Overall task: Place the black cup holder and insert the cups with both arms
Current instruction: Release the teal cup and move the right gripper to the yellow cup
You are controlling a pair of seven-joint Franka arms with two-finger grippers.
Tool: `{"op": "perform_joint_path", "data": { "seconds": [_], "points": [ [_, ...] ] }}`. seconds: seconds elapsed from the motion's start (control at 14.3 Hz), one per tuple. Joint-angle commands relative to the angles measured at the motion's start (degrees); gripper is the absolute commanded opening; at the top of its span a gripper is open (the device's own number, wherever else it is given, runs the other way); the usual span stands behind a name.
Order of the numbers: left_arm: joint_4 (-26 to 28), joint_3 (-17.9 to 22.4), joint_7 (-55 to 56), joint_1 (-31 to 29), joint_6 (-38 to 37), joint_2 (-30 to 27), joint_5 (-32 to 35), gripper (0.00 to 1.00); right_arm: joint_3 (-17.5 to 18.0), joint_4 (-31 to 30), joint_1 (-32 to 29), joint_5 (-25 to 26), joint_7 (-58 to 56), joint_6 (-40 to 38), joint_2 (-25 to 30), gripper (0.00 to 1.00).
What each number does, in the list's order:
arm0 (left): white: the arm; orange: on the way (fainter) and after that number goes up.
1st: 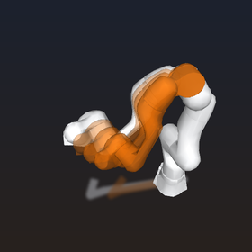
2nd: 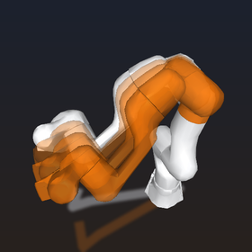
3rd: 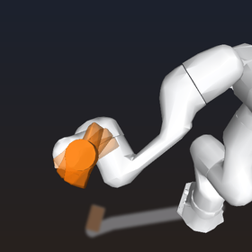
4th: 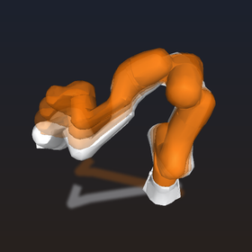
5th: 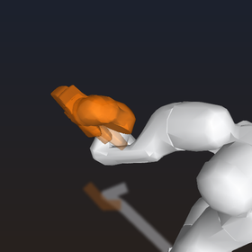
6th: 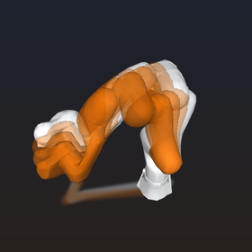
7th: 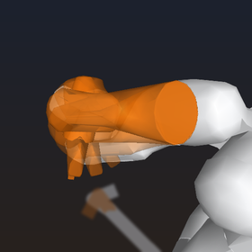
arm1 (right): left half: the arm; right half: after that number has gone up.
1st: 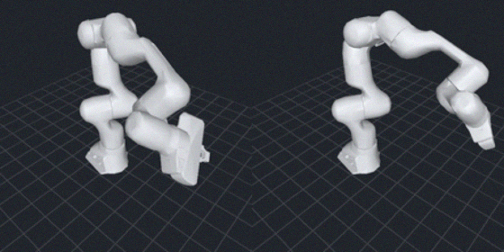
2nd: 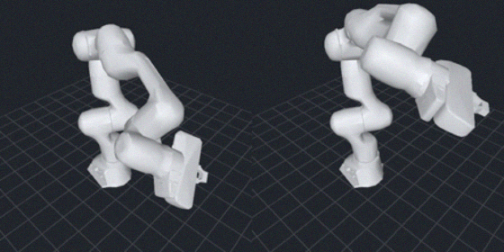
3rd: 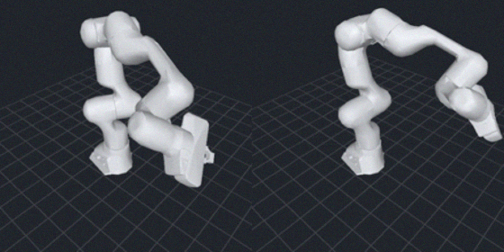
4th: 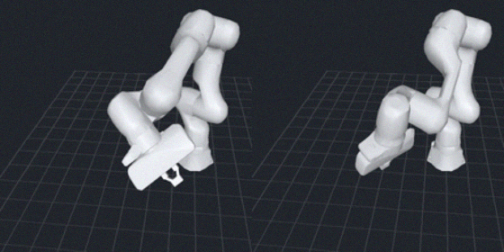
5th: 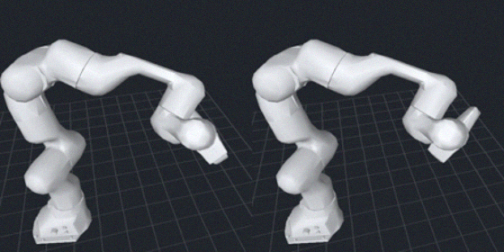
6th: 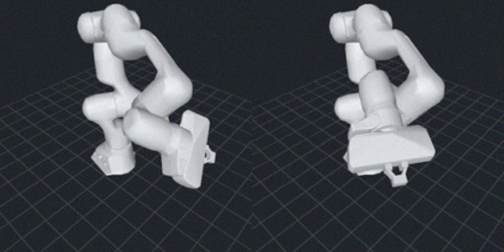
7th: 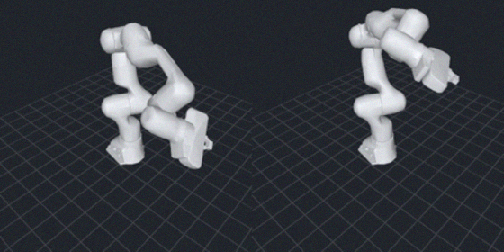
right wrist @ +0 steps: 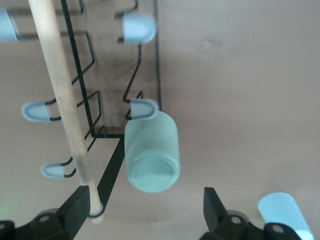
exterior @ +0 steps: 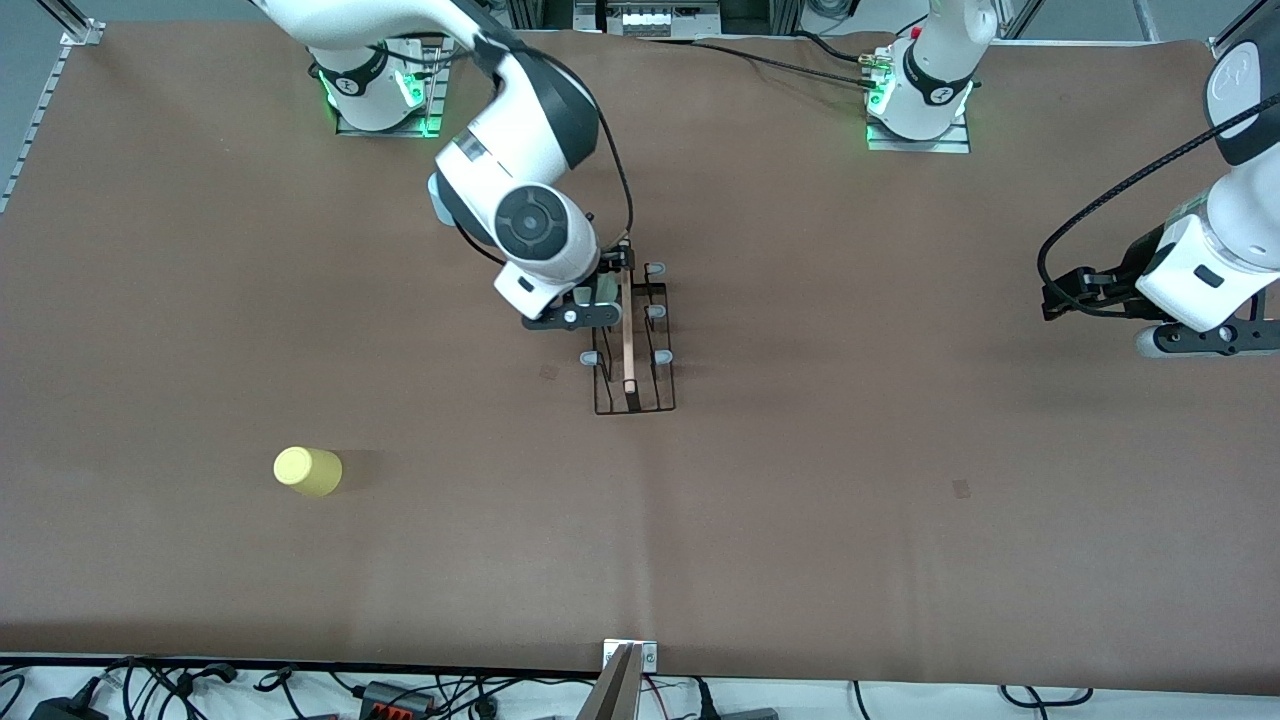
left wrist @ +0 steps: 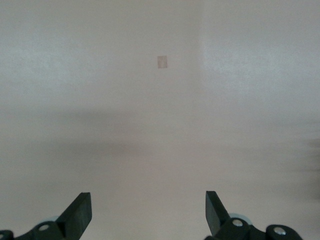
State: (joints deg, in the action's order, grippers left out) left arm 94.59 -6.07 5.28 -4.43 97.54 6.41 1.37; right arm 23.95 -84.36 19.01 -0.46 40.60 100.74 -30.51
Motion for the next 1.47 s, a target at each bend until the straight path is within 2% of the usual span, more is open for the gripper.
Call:
{"op": "perform_joint_path", "data": {
  "seconds": [0.0,0.28,0.49,0.63,0.77,0.98,1.12,1.4],
  "points": [
    [0.5,-0.35,-0.36,-0.23,0.28,-1.05,0.39,1.0,-4.51,3.93,-3.62,0.2,0.8,-5.02,0.98,1.0],
    [0.5,-0.35,-0.27,-0.23,0.28,-1.05,0.39,1.0,-7.77,4.2,-12.31,4.93,0.01,-2.31,-0.86,1.0],
    [0.5,-0.35,-0.01,-0.23,0.37,-0.87,0.82,1.0,-8.3,4.29,-20.65,5.91,-8.57,2.78,-3.93,1.0],
    [0.5,-0.35,0.08,-0.23,0.37,-0.87,1.35,1.0,-8.3,4.29,-24.01,6.0,-15.95,7.08,-5.87,1.0],
    [0.5,-0.35,0.08,-0.23,0.37,-0.87,1.27,1.0,-9.7,4.29,-25.34,8.45,-22.72,10.87,-7.8,1.0],
    [0.5,-0.35,0.08,-0.23,0.28,-0.87,1.26,1.0,-12.34,4.29,-25.69,8.63,-29.24,15.08,-10.52,1.0],
    [0.5,-0.35,0.08,-0.23,0.19,-0.96,1.26,1.0,-12.52,4.29,-26.83,8.55,-33.72,20.09,-12.11,1.0],
    [0.42,-0.35,0.08,-0.14,0.28,-0.96,1.26,1.0,-12.52,4.29,-26.92,8.72,-37.33,22.48,-14.13,1.0]
  ]
}}
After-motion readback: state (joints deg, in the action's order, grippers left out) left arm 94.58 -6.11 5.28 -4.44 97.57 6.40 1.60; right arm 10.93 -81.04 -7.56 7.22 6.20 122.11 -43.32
